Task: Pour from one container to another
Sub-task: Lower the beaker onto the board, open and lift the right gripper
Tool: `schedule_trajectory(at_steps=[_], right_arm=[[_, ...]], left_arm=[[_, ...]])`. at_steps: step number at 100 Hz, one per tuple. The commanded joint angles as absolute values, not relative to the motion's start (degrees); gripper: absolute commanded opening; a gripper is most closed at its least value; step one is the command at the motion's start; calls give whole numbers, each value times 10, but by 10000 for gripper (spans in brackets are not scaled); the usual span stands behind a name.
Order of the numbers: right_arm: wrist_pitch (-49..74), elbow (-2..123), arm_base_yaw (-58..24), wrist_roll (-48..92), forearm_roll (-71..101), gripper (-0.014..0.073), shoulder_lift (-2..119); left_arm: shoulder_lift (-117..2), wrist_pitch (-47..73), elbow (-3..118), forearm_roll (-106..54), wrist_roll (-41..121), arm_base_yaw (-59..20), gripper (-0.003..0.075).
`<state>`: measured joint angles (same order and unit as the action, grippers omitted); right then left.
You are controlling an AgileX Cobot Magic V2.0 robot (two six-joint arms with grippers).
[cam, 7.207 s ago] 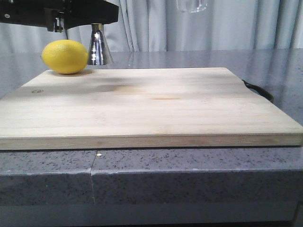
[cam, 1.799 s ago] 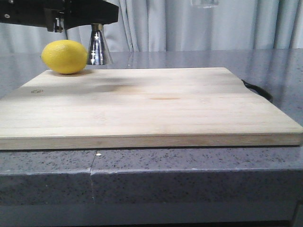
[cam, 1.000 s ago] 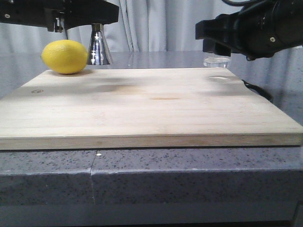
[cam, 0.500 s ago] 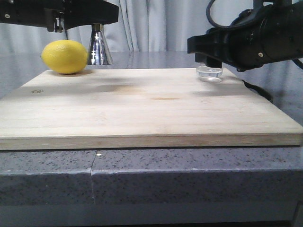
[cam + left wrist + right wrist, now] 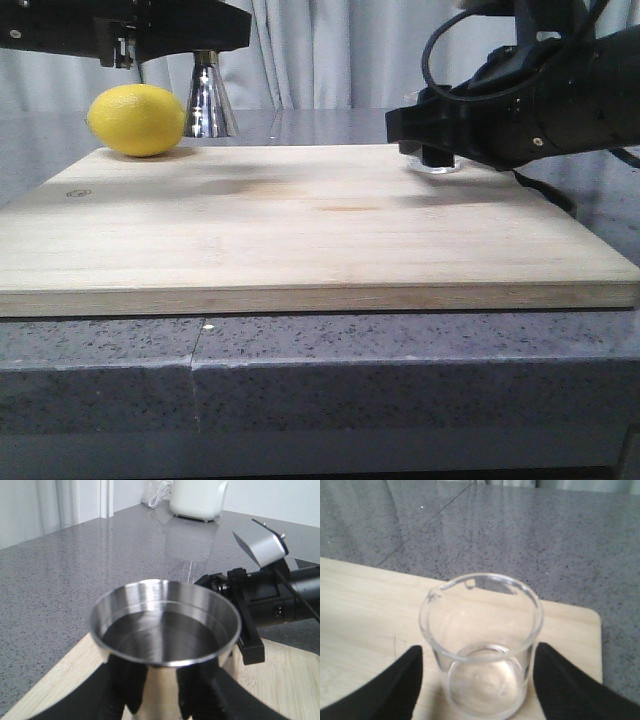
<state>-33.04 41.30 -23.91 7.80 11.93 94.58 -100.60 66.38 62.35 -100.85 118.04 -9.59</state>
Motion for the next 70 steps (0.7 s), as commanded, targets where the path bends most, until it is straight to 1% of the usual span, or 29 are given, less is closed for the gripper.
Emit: schedule_trajectory(at_steps=[1, 7, 12, 25, 52, 70], right_arm=[[-365, 425, -239, 79, 110, 552, 925], [-360, 425, -239, 79, 110, 624, 919], [-351, 425, -239, 79, 110, 652, 911], [-302, 425, -239, 79, 110, 652, 873], [-111, 425, -239, 114, 110, 652, 765], [-25, 425, -239, 114, 104, 652, 677]], left_arm=[[-983, 727, 641, -1055, 1182, -99, 222], [-983, 727, 641, -1055, 1182, -99, 222], [-983, 727, 641, -1055, 1182, -99, 222], [-983, 727, 641, -1055, 1182, -99, 222], [-983, 727, 641, -1055, 1182, -99, 222], [-983, 727, 641, -1055, 1182, -99, 222]])
